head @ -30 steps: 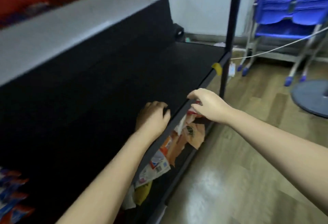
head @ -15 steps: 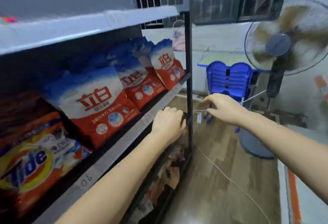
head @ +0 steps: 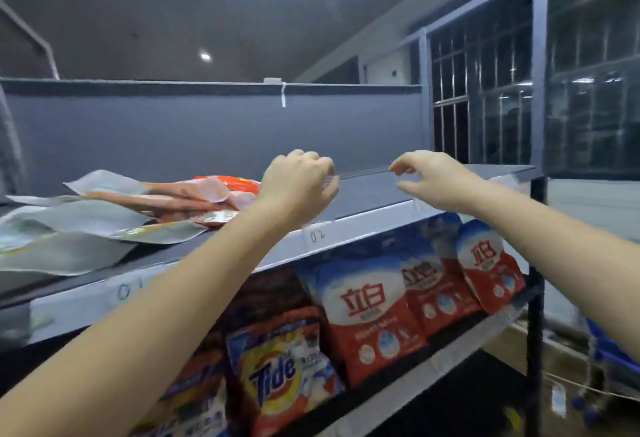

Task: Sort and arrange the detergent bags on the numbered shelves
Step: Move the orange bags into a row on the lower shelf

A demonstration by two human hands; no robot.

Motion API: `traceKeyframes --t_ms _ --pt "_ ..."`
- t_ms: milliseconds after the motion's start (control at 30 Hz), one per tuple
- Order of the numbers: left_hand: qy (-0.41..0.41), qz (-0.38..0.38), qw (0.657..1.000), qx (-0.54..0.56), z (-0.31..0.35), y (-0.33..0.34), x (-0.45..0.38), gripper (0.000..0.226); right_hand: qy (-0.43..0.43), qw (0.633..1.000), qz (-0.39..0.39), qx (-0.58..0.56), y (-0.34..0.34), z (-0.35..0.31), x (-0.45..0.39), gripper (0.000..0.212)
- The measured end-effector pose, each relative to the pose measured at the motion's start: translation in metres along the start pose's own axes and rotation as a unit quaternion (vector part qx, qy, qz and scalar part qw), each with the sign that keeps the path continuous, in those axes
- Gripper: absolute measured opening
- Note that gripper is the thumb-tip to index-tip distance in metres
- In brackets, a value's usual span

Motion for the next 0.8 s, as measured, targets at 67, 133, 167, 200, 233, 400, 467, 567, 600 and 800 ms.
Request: traceKeyframes --t_ms 67,133,167,200,233,400,467,567,600,800 --pt "-0.035 -0.035 0.998 -0.029 -0.042 0.003 0.015 0.034 -0.030 0.999 -0.018 -0.017 0.021 -0.034 -0.018 0.031" --pt "-0.069 -0.076 0.994 -0.048 -0.080 0.012 0.032 0.035 -0.050 0.998 -0.041 -0.026 0.046 -0.063 -0.032 0.031" --pt "-0.086 -0.093 0.991 -0.051 -0.098 0.017 0.039 0.035 -0.054 0.997 -0.055 -0.029 0.059 -0.074 -0.039 0.031" --pt "-0.103 -0.106 0.988 -0.053 -0.114 0.020 0.044 0.036 -0.055 0.996 -0.069 -0.031 0.072 -0.083 -0.046 0.031" --pt "-0.120 -0.114 0.985 -0.053 -0.129 0.024 0.048 0.036 -0.053 0.995 -0.083 -0.033 0.084 -0.090 -0.054 0.032" --pt "-0.166 -0.126 0.977 -0.053 -0.177 0.038 0.040 0.035 -0.040 0.990 -0.131 -0.030 0.131 -0.102 -0.097 0.032" --pt "-0.155 -0.132 0.976 -0.072 -0.187 0.048 0.028 0.034 -0.032 0.987 -0.157 -0.018 0.143 -0.102 -0.113 0.032" --pt "-0.152 -0.138 0.973 -0.107 -0.203 0.065 0.005 0.033 -0.034 0.982 -0.184 0.013 0.158 -0.098 -0.143 0.033" --pt "-0.155 -0.140 0.971 -0.116 -0.210 0.071 -0.002 0.033 -0.035 0.980 -0.196 0.024 0.165 -0.096 -0.154 0.034" --pt "-0.237 -0.227 0.941 -0.086 -0.255 0.125 -0.032 0.033 -0.041 0.955 -0.288 0.064 0.207 -0.094 -0.203 0.027"
Point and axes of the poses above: each hand's wrist, its own x-axis away from the middle knuckle, its own y-axis out of the palm, z = x × y, the point moved 8 cm from there along -x, towards the middle knuckle, and after that the axes turned 6 degrees about y, right-handed, at the moved point
